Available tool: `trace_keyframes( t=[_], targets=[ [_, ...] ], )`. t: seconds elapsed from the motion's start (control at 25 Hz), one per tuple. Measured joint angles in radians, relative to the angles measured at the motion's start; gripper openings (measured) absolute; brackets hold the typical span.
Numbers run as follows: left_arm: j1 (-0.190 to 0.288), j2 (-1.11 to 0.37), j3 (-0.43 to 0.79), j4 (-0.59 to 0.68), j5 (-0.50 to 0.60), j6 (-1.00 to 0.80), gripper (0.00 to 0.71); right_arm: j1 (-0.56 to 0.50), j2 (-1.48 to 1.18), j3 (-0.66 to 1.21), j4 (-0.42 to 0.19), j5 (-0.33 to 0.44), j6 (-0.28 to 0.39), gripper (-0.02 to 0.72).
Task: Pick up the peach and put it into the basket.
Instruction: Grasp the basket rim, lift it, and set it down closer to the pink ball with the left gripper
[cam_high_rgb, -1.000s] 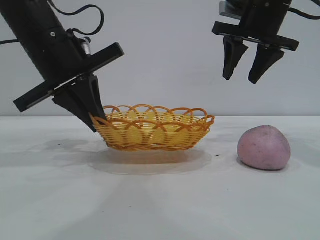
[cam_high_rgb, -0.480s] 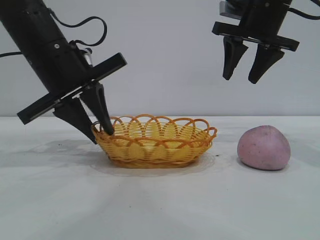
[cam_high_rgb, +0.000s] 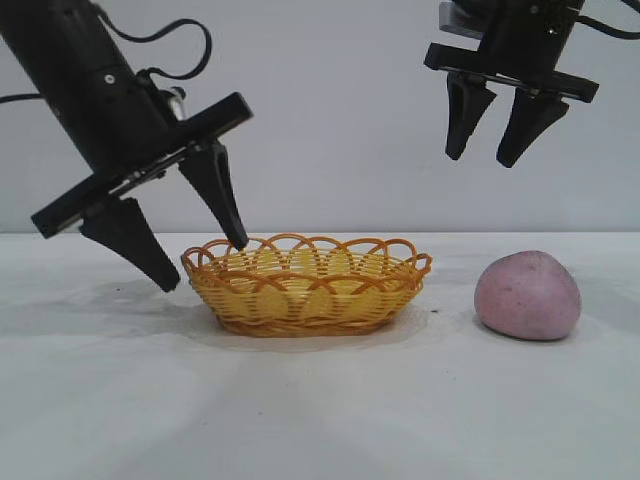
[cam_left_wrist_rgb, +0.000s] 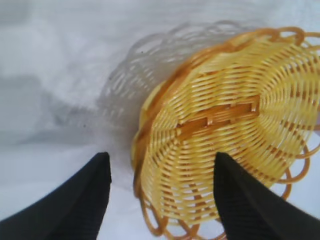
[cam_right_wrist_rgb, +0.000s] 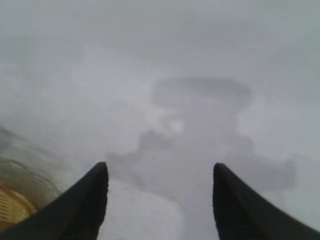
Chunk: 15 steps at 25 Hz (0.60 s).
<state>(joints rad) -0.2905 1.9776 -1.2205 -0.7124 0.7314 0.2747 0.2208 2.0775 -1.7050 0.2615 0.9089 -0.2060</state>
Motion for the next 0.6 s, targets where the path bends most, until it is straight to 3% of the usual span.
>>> trace_keyframes(
  t=[0.32, 0.6],
  targets=[
    [0.0, -0.095, -0.019, 0.247, 0.028, -0.006, 0.397, 0.0, 0.0, 0.0, 0.001, 0.0, 0.002, 0.395],
    [0.0, -0.105, -0.119, 0.597, 0.122, -0.117, 0.397, 0.0, 0.0, 0.0, 0.001, 0.01, 0.004, 0.395]
  ],
)
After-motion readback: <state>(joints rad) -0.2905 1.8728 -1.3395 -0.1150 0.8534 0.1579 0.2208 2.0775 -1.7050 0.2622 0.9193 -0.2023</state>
